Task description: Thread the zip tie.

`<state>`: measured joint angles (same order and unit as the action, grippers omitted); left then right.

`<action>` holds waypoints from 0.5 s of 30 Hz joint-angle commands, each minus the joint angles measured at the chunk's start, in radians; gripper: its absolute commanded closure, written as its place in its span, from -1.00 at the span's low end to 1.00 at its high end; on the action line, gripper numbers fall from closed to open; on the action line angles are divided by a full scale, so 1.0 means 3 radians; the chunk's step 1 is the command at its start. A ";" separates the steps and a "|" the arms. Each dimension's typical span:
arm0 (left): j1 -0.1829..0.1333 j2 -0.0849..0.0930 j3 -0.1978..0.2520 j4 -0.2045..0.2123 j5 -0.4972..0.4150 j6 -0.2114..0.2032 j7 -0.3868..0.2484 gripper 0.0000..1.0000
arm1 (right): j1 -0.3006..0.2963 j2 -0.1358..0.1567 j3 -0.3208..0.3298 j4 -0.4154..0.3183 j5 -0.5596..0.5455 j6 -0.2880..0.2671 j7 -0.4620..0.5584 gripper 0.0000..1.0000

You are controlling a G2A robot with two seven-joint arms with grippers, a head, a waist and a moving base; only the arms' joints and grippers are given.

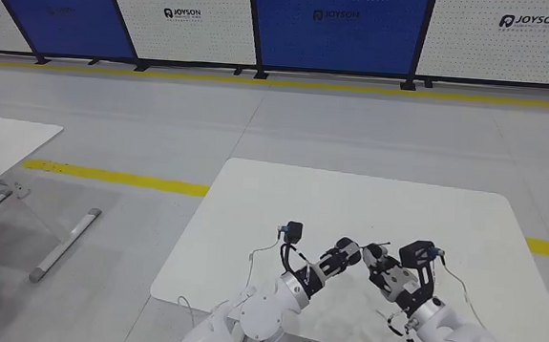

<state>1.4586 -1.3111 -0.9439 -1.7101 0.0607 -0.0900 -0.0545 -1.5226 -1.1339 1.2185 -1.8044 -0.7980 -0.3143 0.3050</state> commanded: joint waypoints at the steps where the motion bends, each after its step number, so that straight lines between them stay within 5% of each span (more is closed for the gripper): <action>1: -0.0005 -0.0001 0.0003 0.0003 0.0001 0.0007 0.0001 1.00 | 0.0004 0.0000 -0.0003 0.0000 -0.0005 -0.0002 0.0013 0.86; 7: -0.0018 -0.0003 0.0011 0.0012 -0.0004 0.0016 -0.0003 1.00 | 0.0021 0.0000 -0.0005 0.0016 0.0026 -0.0026 0.0057 0.64; 15: -0.0025 -0.0001 0.0011 0.0015 0.0003 0.0011 -0.0016 1.00 | 0.0045 -0.0005 -0.0018 0.0029 0.0043 -0.0016 0.0057 0.70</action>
<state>1.4514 -1.3114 -0.9403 -1.7057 0.0612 -0.0864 -0.0592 -1.5098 -1.1354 1.2135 -1.7959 -0.7853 -0.3200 0.3224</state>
